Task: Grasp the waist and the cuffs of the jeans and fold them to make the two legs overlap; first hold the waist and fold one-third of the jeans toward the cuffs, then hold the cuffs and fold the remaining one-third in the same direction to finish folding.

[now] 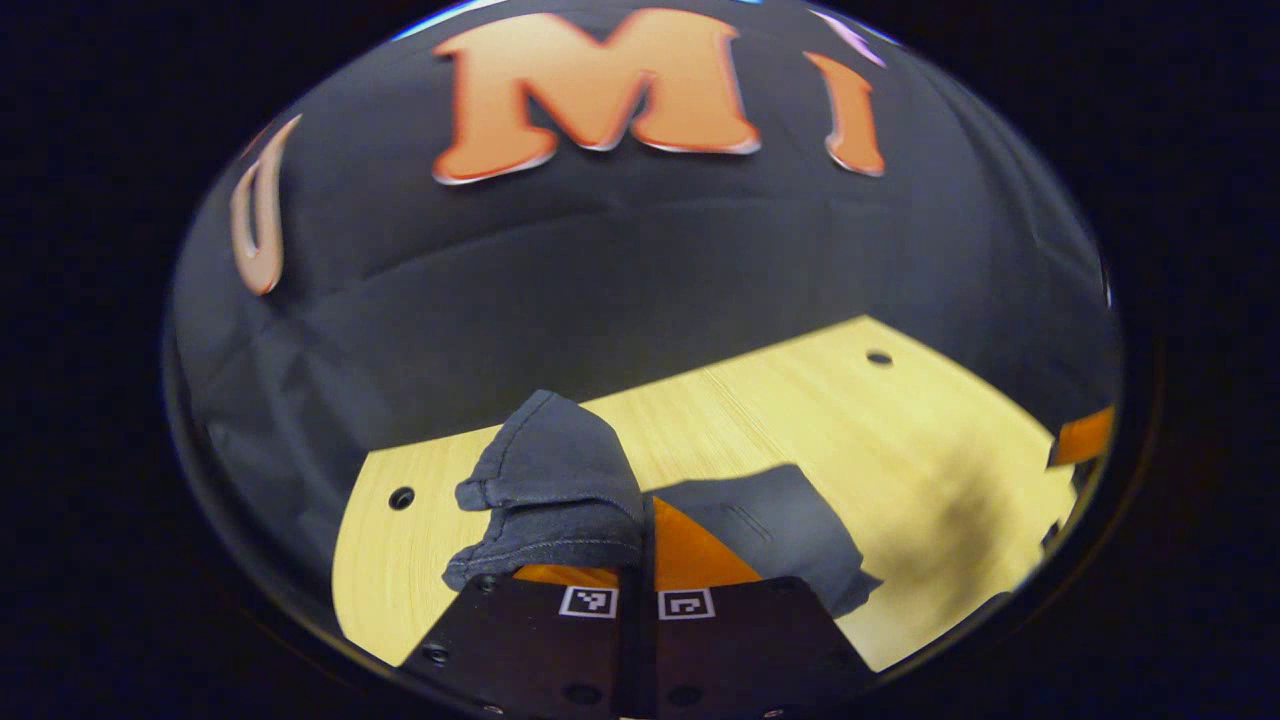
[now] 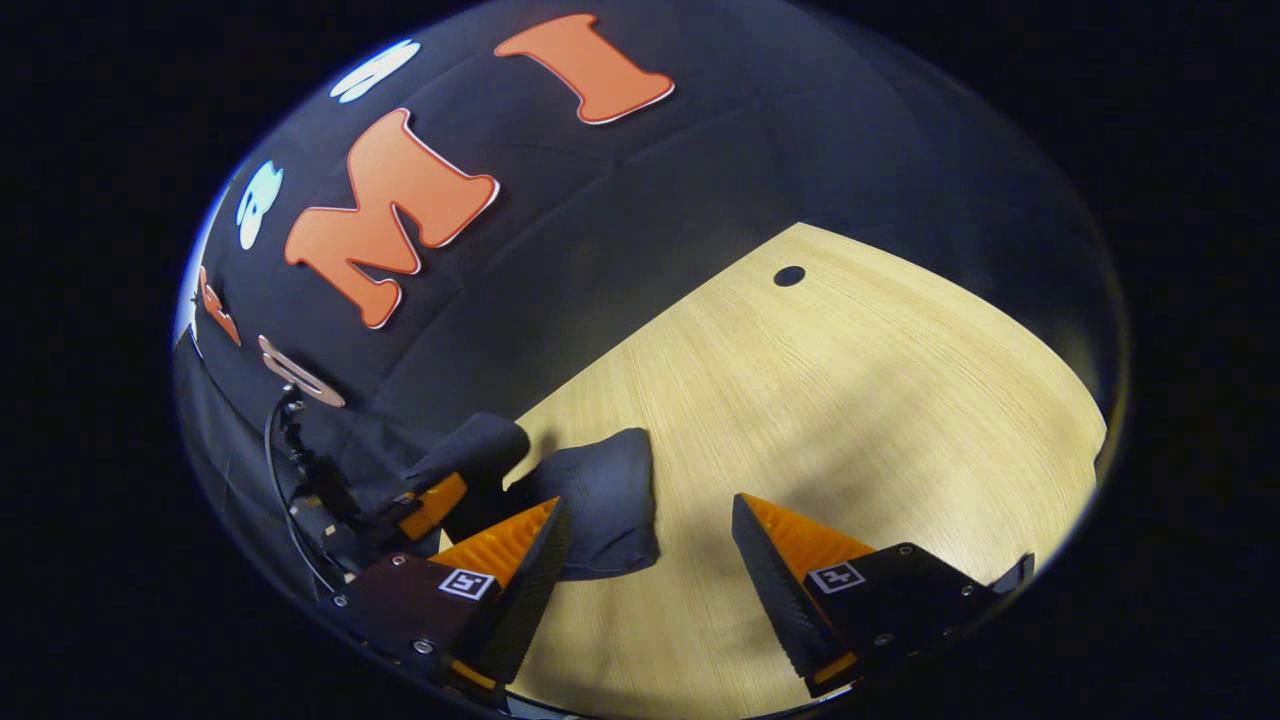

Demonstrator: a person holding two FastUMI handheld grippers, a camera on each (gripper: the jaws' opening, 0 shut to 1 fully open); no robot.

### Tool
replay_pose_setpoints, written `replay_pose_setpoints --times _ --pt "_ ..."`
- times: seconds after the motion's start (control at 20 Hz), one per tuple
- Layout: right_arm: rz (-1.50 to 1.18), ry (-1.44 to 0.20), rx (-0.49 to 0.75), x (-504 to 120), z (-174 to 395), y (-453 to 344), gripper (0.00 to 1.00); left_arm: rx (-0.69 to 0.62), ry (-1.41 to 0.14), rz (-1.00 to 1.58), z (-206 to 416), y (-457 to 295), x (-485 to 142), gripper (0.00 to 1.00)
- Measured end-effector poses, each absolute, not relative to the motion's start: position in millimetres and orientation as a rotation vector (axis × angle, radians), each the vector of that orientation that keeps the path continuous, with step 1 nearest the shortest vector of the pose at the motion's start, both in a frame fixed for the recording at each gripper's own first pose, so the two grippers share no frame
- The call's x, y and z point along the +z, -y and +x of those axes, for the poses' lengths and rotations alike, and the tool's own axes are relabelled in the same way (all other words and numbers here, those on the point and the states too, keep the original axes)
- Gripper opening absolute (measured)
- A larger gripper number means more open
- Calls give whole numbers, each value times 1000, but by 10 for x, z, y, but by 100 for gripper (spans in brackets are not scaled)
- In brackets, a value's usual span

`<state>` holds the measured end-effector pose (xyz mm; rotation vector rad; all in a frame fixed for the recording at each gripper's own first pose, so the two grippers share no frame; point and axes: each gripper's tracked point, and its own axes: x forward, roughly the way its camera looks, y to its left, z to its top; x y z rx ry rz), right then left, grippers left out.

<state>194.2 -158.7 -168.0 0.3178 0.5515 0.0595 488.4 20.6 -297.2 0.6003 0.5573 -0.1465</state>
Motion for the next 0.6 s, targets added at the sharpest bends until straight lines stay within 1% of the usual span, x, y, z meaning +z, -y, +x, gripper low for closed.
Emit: replay_pose_setpoints --times 0.15,0.25,0.3,0.35,0.45,0.5,0.6 --pt "307 -555 35 -1681 1884 1800 98 -128 -632 754 4807 -165 -3450 1" --pt "295 -559 22 -1687 1840 1927 98 -127 -677 775 4773 -154 -3691 1" --pt "286 -559 10 -1694 1808 2018 98 -161 -709 750 4741 -71 -3821 3" --pt "287 -562 4 -1703 1790 2073 98 -217 -729 723 4653 63 -3908 12" --pt "294 -583 -6 -1764 1760 2135 98 -360 -754 652 4467 496 -3982 47" --pt "287 -590 -7 -1782 1737 2158 98 -403 -757 632 4375 649 -3961 64" --pt "247 -592 -9 -1780 1741 2148 98 -473 -694 583 4221 932 -3738 99"
